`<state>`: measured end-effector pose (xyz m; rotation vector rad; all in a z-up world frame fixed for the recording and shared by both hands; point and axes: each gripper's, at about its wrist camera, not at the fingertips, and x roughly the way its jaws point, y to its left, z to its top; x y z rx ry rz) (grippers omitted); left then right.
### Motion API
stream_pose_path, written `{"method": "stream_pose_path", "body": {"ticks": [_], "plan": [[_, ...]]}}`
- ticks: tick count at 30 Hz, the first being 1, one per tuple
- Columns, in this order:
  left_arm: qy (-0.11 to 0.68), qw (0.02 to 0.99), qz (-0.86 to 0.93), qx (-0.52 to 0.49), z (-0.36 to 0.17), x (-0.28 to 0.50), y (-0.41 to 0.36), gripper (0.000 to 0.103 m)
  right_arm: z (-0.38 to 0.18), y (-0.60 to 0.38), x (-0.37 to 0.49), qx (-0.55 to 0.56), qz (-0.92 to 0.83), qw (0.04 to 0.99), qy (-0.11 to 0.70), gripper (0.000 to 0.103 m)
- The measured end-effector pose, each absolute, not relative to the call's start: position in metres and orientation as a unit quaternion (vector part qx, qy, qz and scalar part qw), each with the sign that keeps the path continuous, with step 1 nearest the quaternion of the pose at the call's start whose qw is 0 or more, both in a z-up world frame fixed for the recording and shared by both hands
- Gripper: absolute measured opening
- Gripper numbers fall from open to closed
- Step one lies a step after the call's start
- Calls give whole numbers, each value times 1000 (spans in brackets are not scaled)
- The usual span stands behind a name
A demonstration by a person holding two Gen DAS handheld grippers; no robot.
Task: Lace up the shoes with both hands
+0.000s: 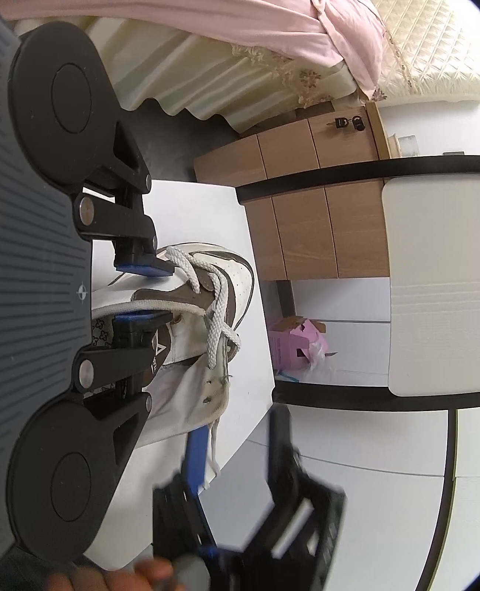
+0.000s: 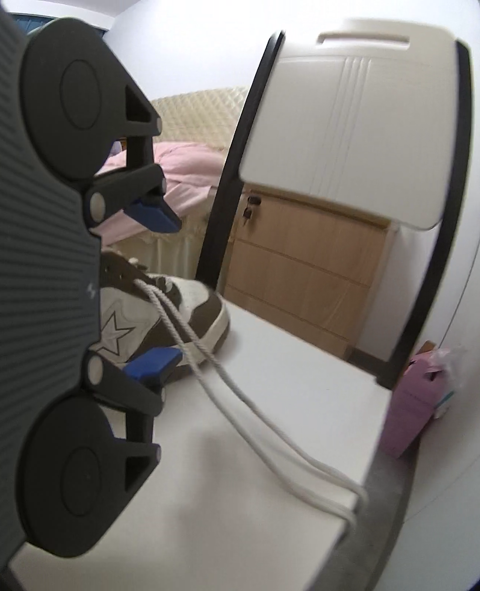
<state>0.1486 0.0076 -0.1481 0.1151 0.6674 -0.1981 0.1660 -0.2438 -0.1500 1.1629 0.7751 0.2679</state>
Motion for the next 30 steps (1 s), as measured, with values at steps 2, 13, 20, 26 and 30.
{"method": "stream_pose_path", "body": {"ticks": [2,13,20,26,30], "plan": [[326,938,-97,60,-148,150,6,22,-155,-237,172,534,117,756,359,59],[315,946,-74,29,-148,160,9,9,-153,-236,174,534,93,774,327,2],[317,947,-48,33,-145,157,10,9,-147,-267,163,530,41,793,297,2],[319,947,-28,35,-142,154,10,9,-142,-304,146,514,-7,807,289,2],[320,947,-25,30,-141,154,9,9,-148,-314,137,506,-11,806,307,2]]}}
